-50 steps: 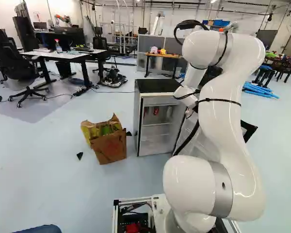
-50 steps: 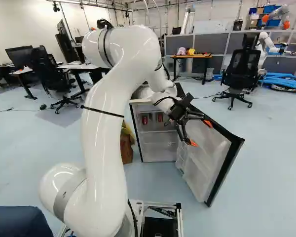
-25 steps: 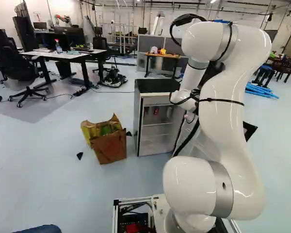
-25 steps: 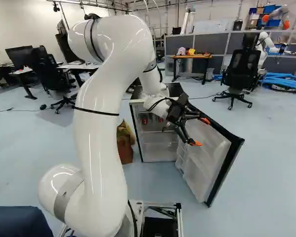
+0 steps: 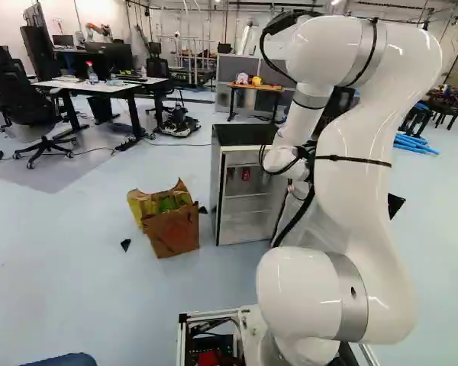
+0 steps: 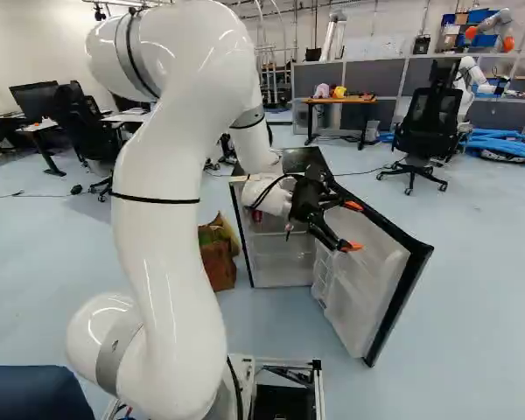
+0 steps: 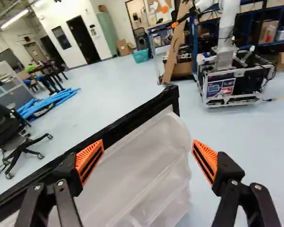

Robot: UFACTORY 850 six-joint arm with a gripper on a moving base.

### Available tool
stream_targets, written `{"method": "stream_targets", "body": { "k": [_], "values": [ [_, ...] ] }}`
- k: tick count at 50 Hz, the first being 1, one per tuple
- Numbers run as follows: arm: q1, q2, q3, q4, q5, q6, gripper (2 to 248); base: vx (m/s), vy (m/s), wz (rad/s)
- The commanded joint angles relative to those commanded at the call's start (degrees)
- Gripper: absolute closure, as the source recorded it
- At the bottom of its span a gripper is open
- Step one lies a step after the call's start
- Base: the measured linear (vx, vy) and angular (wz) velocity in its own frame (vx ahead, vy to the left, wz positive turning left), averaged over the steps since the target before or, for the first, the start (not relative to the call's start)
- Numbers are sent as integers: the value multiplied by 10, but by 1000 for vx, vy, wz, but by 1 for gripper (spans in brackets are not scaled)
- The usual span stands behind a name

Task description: Grab a drink from the fridge

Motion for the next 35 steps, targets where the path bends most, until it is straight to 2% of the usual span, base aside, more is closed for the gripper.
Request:
{"method": "stream_targets", "body": {
  "k": [35],
  "values": [
    [48, 92, 140, -211, 0, 0, 3, 0, 0, 0]
  ]
}}
